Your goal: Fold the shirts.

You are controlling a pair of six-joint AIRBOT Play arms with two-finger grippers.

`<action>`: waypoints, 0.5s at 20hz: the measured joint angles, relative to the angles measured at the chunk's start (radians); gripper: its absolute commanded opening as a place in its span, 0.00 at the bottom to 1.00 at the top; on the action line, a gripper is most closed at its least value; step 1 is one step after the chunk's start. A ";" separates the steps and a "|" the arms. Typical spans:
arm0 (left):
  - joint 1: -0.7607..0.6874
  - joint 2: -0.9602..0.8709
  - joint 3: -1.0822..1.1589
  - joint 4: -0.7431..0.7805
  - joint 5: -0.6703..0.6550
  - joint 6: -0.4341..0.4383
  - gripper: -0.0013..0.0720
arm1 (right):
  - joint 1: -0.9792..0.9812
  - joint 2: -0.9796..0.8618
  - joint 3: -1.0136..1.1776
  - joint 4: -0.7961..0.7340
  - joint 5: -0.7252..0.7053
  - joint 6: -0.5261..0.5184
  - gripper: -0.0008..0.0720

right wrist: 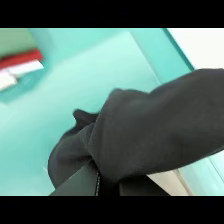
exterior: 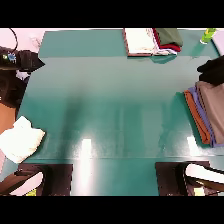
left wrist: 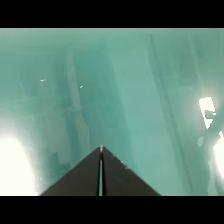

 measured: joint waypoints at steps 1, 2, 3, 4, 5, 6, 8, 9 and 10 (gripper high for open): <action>0.000 0.000 0.000 0.000 -0.007 0.006 0.05 | 0.000 0.011 -0.014 -0.021 0.023 -0.004 0.04; 0.000 0.000 0.000 0.000 -0.015 0.014 0.05 | 0.000 0.025 -0.042 -0.045 0.045 -0.007 0.04; 0.000 0.000 0.000 0.000 -0.022 0.020 0.05 | 0.000 0.042 -0.080 -0.067 0.063 -0.012 0.04; 0.000 0.000 0.000 0.000 -0.030 0.025 0.05 | -0.003 0.062 -0.124 -0.088 0.079 -0.014 0.04; 0.000 0.000 0.000 0.000 -0.035 0.031 0.05 | -0.009 0.086 -0.174 -0.107 0.088 -0.016 0.04; 0.000 0.000 0.000 0.000 -0.041 0.039 0.05 | -0.023 0.115 -0.235 -0.125 0.095 -0.019 0.04; 0.000 0.000 0.000 0.000 -0.050 0.050 0.05 | -0.062 0.176 -0.362 -0.144 0.108 -0.030 0.04; 0.000 0.000 0.000 0.000 -0.053 0.053 0.05 | -0.087 0.208 -0.428 -0.152 0.109 -0.040 0.04; 0.000 0.000 0.000 0.000 -0.055 0.057 0.05 | -0.117 0.242 -0.502 -0.159 0.108 -0.047 0.04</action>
